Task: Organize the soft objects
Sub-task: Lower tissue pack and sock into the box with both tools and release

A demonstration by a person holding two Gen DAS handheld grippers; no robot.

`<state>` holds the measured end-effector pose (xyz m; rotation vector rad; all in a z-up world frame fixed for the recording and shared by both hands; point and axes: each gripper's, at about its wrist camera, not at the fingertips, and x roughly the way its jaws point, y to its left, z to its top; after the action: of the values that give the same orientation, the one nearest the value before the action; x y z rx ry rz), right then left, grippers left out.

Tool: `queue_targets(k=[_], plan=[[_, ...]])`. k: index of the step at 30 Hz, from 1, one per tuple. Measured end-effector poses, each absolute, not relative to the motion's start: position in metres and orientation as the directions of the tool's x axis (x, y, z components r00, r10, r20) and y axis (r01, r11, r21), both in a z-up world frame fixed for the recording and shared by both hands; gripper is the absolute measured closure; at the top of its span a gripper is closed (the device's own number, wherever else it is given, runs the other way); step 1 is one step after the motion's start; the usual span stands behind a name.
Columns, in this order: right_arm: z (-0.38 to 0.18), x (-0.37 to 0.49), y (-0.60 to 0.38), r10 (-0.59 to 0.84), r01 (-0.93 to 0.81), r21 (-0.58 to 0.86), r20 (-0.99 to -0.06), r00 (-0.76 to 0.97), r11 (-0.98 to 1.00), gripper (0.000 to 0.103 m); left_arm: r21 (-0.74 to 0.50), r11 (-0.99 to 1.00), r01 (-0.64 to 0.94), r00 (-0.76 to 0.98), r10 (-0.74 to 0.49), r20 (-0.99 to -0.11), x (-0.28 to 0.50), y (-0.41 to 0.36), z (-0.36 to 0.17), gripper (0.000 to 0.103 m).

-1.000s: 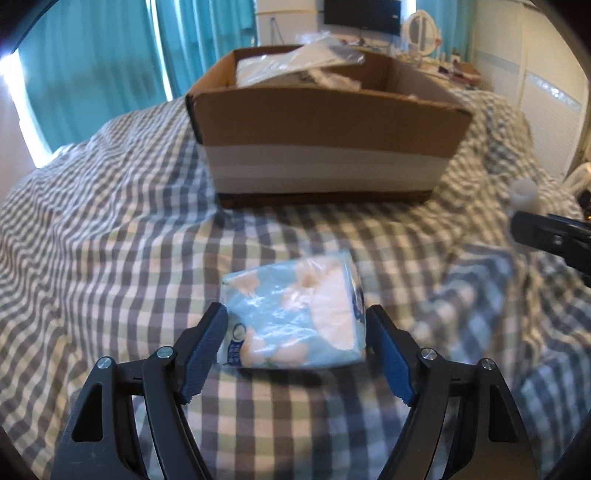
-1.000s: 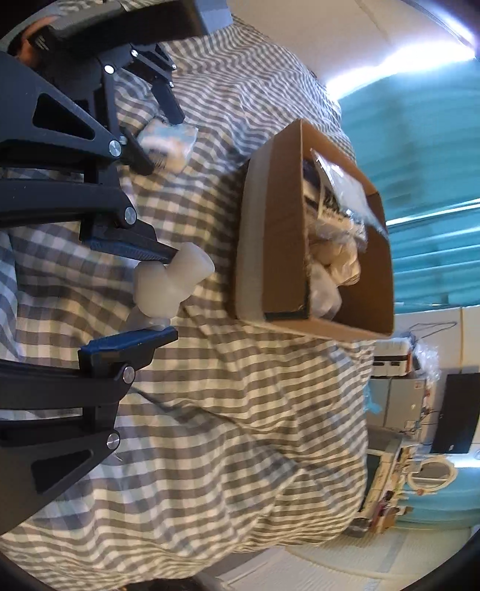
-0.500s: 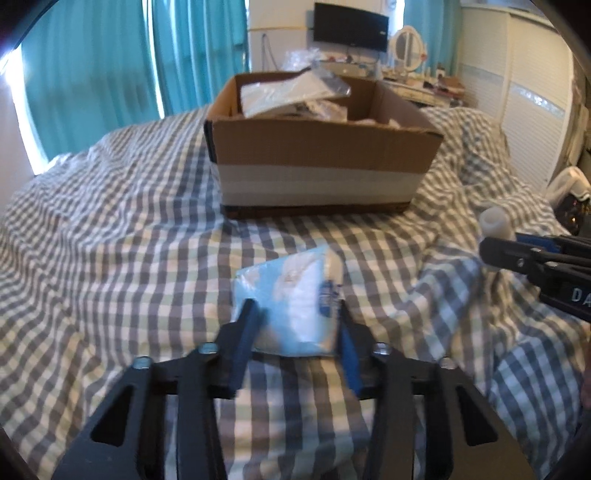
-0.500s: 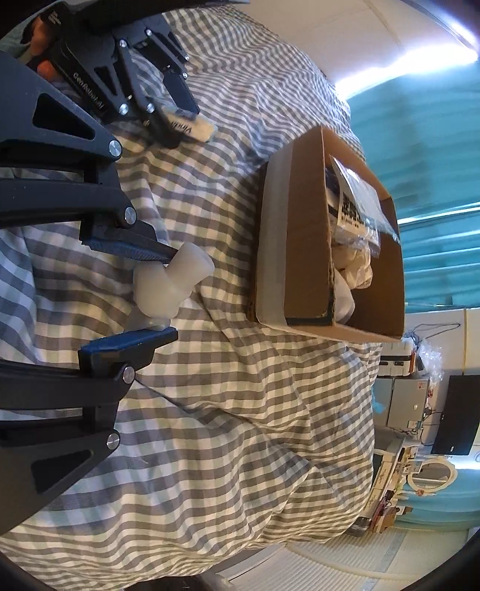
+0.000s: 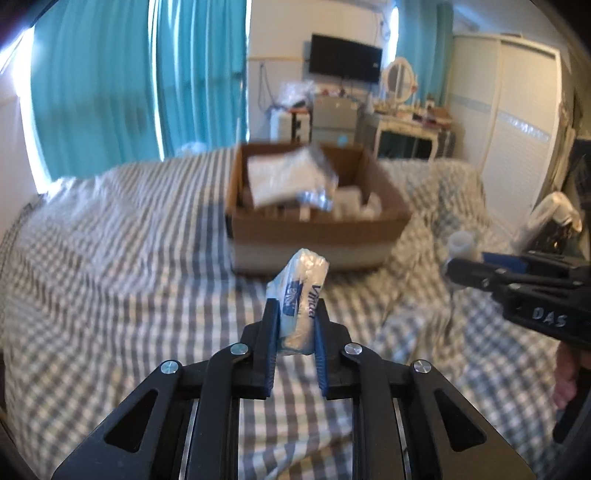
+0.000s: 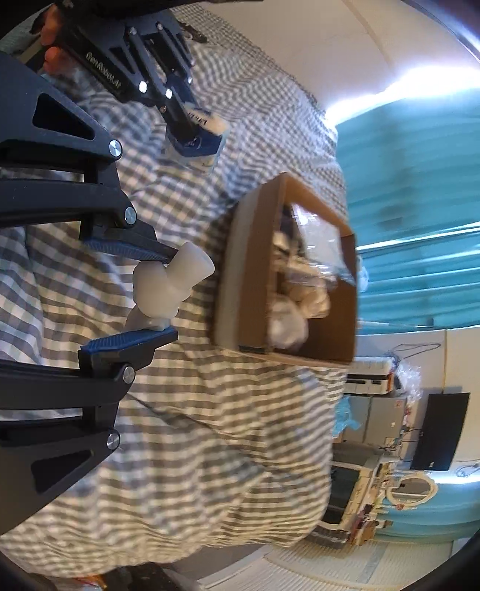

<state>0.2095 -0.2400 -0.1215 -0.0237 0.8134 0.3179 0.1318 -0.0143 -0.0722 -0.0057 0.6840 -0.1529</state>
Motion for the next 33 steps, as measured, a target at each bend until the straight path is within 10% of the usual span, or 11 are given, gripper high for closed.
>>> queue_targets(k=[17, 27, 30, 33], plan=[[0.018, 0.325, -0.223, 0.312, -0.364, 0.035, -0.598, 0.738, 0.931, 0.068, -0.075, 0.969, 0.236, 0.78, -0.235, -0.58, 0.263, -0.037, 0.005, 0.086], [-0.019, 0.429, -0.205, 0.284, -0.341, 0.056, -0.686, 0.67, 0.938, 0.067, -0.085, 0.97, 0.229, 0.732, -0.229, -0.642, 0.316, -0.038, -0.037, 0.086], [-0.051, 0.452, -0.202, 0.315, -0.353, 0.106, -0.722, 0.615, 0.93, 0.062, -0.087, 0.966, 0.245, 0.725, -0.242, -0.645, 0.323, -0.041, -0.042, 0.086], [-0.069, 0.468, -0.203, 0.319, -0.345, 0.12, -0.727, 0.608, 0.931, 0.031, -0.084, 0.961, 0.264, 0.725, -0.255, -0.64, 0.323, -0.049, -0.042, 0.085]])
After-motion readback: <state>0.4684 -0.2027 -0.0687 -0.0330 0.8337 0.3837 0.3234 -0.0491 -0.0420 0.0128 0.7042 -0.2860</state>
